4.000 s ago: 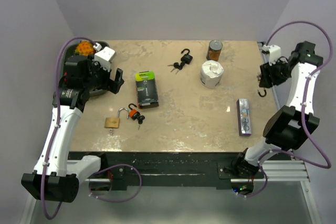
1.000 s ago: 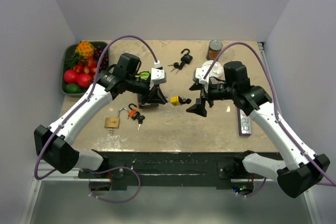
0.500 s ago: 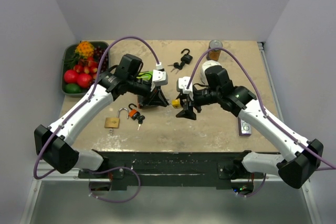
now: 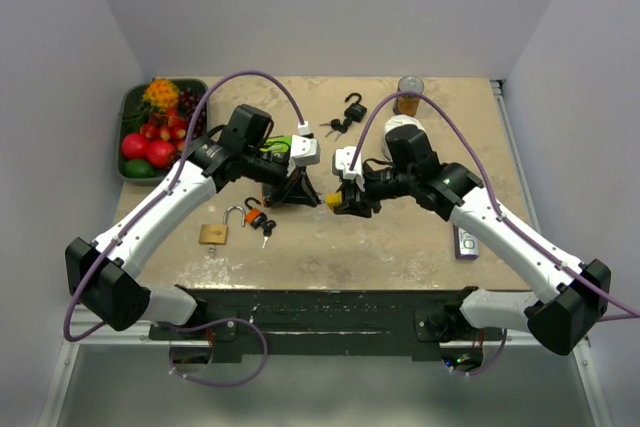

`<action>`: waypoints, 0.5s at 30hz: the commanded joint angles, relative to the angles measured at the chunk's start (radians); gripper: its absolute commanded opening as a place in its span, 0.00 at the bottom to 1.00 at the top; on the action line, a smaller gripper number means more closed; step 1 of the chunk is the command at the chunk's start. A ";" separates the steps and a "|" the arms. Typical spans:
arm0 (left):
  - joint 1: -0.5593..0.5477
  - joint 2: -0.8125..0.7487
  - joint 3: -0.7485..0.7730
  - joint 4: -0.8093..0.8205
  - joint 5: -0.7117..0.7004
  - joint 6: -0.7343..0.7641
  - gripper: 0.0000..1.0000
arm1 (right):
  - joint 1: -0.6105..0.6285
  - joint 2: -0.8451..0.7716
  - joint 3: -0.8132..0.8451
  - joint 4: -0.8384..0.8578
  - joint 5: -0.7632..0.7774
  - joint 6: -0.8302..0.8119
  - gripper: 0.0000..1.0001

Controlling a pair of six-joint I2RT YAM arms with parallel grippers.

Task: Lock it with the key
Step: Pick up the lock from the center of the board.

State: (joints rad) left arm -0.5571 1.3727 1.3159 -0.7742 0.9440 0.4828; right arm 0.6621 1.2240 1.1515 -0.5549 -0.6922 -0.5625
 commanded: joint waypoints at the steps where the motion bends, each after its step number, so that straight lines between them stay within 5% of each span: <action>1: -0.001 -0.026 0.051 0.032 0.052 0.005 0.10 | 0.007 -0.003 -0.003 0.013 0.017 -0.008 0.00; 4: 0.000 -0.037 0.057 0.021 0.024 -0.006 0.46 | 0.007 -0.006 0.004 0.024 0.020 0.021 0.00; 5: 0.005 -0.041 0.062 0.016 0.015 -0.003 0.50 | 0.005 -0.011 0.005 0.024 0.022 0.026 0.00; 7: 0.016 -0.057 0.065 0.015 0.001 -0.016 0.57 | 0.007 -0.015 0.005 0.024 0.020 0.033 0.00; 15: 0.072 -0.070 0.054 0.047 0.042 -0.067 0.59 | 0.005 -0.029 0.002 0.029 -0.015 0.030 0.00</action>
State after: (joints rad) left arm -0.4908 1.3197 1.3403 -0.7673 0.9417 0.4477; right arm 0.6628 1.2240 1.1442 -0.5686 -0.6697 -0.5415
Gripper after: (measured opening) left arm 0.590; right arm 0.383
